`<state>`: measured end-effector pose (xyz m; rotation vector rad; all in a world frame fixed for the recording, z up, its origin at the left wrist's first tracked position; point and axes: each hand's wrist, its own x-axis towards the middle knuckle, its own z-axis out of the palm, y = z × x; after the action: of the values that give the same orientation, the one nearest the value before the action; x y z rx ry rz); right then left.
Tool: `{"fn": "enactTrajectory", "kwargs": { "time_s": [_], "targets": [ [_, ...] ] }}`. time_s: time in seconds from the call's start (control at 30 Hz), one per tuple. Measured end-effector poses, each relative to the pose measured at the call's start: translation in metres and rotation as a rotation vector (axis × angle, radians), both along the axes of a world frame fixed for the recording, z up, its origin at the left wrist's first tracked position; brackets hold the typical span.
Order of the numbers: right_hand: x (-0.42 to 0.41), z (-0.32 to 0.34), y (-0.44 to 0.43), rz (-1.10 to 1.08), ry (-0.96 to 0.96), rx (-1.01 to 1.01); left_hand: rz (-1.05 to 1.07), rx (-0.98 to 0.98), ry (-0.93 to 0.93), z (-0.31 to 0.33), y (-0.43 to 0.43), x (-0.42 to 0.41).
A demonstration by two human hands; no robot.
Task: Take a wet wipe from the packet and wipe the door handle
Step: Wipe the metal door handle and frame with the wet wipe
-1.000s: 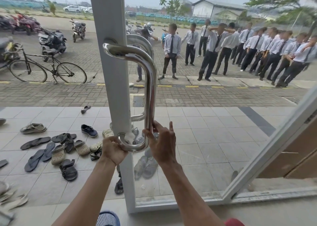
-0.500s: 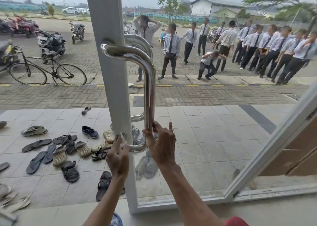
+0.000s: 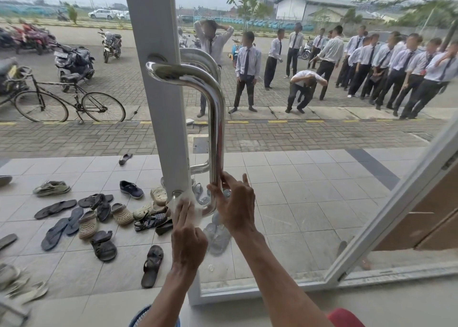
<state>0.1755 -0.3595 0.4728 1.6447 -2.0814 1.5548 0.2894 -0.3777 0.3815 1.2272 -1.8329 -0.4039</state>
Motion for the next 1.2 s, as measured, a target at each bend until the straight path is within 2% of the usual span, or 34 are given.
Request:
{"fn": "enactTrajectory", "kwargs": {
  "time_s": [0.17, 0.37, 0.47, 0.53, 0.7, 0.87, 1.2],
  "targets": [
    [-0.001, 0.002, 0.002, 0.026, -0.072, 0.086, -0.128, 0.004, -0.006, 0.004, 0.023, -0.017],
    [-0.005, 0.002, 0.002, 0.087, -0.159, 0.060, -0.257, -0.143, -0.343, 0.019, -0.024, 0.023],
    [-0.012, 0.000, 0.004, 0.159, -0.269, 0.036, -0.240, -0.112, -0.396, 0.029, -0.025, 0.022],
    [-0.011, -0.007, 0.008, 0.159, -0.380, -0.014, -0.207, -0.094, -0.350, 0.039, -0.021, 0.014],
    [0.013, -0.043, 0.025, -0.175, -0.476, -0.175, -0.145, 0.134, -0.012, 0.053, -0.021, -0.009],
    [0.031, -0.071, 0.033, -0.133, -0.364, -0.175, -0.228, 0.237, 0.185, 0.044, -0.028, -0.010],
    [0.043, -0.061, 0.009, -0.175, -0.382, -0.146, -0.467, 0.355, 0.467, 0.051, -0.028, 0.000]
  ]
}}
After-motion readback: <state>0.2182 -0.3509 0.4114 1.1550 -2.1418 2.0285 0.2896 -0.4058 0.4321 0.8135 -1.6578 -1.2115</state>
